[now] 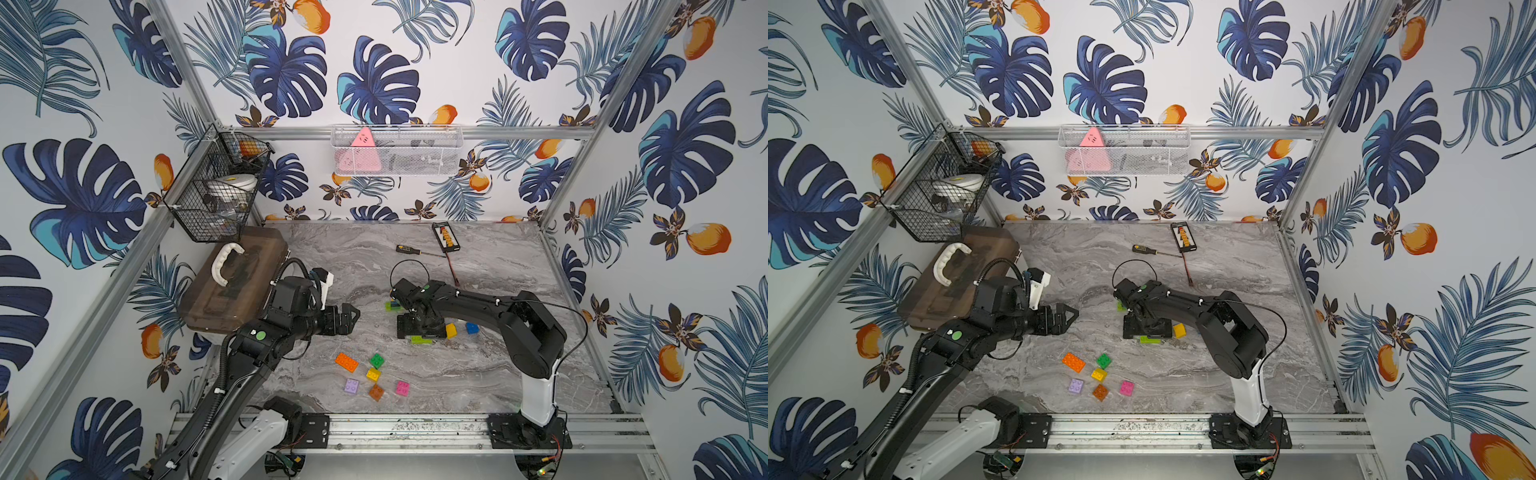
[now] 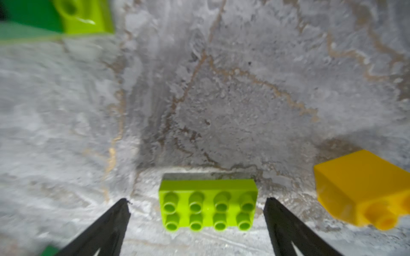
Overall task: Assemble the number 1 with lego
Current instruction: Place the lego brick at the center of the board, then pick up the lego brick from the center of the board.
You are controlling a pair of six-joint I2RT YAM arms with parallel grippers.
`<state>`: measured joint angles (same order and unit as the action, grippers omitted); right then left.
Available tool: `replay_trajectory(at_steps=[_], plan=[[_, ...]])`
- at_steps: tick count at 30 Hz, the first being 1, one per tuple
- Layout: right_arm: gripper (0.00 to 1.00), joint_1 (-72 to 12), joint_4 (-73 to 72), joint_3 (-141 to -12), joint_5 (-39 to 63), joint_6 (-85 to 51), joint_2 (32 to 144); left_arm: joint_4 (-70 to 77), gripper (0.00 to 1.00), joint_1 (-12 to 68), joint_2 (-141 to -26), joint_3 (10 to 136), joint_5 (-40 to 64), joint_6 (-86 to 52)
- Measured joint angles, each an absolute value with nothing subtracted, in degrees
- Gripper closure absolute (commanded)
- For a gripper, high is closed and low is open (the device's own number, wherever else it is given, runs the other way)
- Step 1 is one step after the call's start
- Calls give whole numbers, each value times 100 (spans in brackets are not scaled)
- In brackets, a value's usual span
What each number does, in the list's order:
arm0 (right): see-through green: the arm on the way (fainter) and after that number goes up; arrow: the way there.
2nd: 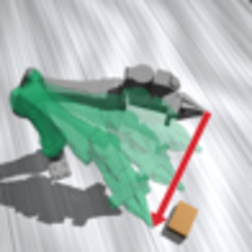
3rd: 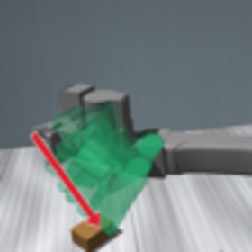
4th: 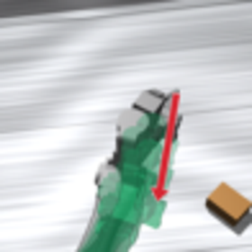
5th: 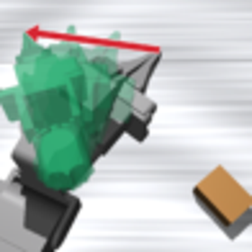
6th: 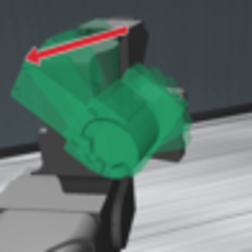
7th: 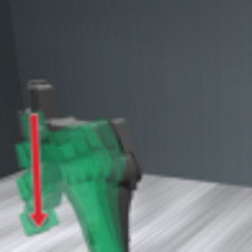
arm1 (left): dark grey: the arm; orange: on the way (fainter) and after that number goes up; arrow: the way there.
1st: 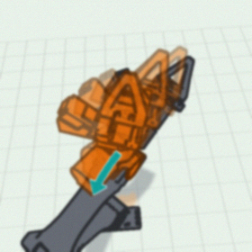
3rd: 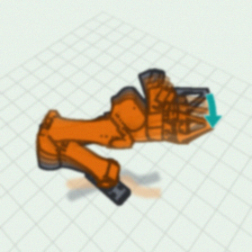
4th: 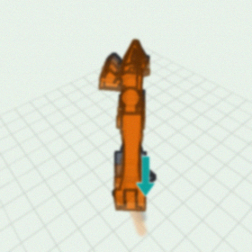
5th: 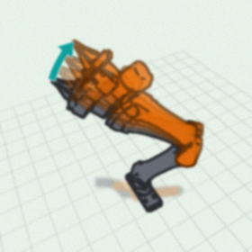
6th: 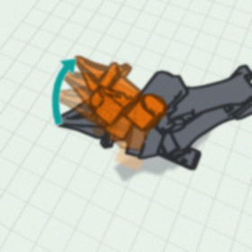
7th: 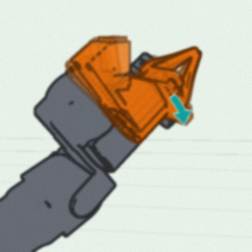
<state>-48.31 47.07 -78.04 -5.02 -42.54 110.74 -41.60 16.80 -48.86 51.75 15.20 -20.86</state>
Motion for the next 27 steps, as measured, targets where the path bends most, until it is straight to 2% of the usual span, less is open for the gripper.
replay_trajectory(at_steps=[6,13,18,22,27], plan=[[10,-4421,4864,-7671,-489,-4593,9992,-4160,1,1680,-4869,5175,1520,-2086],[15,-2952,4984,-6674,-436,-4755,8646,-4163,1,1680,-4864,5175,1522,-2086],[12,-2508,4980,-6370,-180,-3540,8661,-4160,1,1680,-4840,5175,1544,-2086],[15,-2484,4952,-6114,-283,-2679,8639,-4160,1,1680,-4890,5175,1568,-2086],[22,-2392,4797,-5872,-563,-2331,8755,-4160,1,1680,-4921,5175,1612,-2086]])
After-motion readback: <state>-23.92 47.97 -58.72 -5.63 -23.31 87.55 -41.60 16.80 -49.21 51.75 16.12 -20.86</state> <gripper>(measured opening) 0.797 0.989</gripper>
